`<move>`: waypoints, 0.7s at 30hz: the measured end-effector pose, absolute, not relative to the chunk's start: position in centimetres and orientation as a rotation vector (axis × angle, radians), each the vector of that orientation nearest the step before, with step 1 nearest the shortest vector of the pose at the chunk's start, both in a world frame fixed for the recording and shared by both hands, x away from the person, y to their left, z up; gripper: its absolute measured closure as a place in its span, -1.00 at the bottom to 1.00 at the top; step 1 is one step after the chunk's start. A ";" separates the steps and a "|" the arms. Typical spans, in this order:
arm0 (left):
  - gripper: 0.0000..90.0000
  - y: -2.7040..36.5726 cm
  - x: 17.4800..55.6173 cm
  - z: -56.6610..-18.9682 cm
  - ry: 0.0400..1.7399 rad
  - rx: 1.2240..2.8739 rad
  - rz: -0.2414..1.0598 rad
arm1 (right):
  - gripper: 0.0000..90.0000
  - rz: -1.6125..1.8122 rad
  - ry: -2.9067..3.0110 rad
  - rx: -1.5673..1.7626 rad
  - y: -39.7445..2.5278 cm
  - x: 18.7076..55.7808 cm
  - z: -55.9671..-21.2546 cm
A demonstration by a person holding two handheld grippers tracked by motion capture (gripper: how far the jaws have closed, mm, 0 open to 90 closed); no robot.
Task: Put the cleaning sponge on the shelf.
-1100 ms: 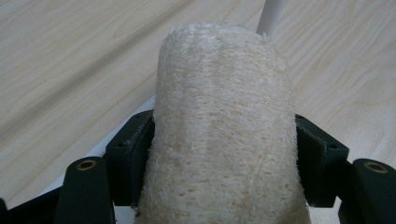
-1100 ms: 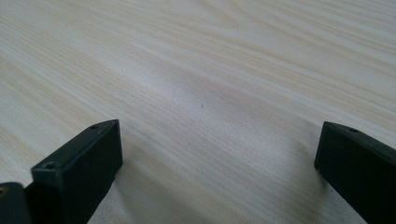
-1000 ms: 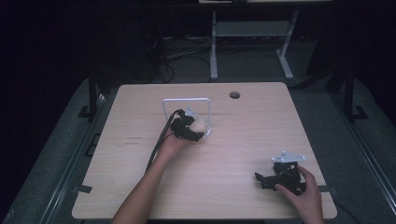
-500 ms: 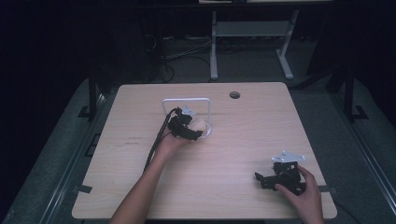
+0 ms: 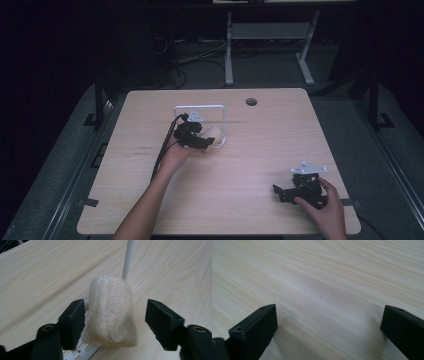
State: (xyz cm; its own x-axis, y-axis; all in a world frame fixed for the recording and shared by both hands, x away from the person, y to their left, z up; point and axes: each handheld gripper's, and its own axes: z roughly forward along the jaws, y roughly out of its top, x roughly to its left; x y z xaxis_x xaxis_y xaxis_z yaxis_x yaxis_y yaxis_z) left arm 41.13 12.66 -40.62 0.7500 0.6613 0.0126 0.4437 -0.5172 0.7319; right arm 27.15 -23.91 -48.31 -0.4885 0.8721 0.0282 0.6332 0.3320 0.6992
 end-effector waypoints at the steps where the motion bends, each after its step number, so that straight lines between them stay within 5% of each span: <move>1: -0.20 12.8 40.9 -40.4 0.823 2.194 0.370 | -0.99 0.940 2.250 1.337 -23.9 27.1 -48.3; 14: 0.98 13.5 38.5 -39.5 0.751 2.202 0.220 | -0.99 0.940 2.250 1.337 -23.9 27.1 -48.3; 21: 1.00 13.3 37.7 -40.5 0.756 2.222 0.195 | -0.99 0.940 2.250 1.336 -23.9 27.1 -48.3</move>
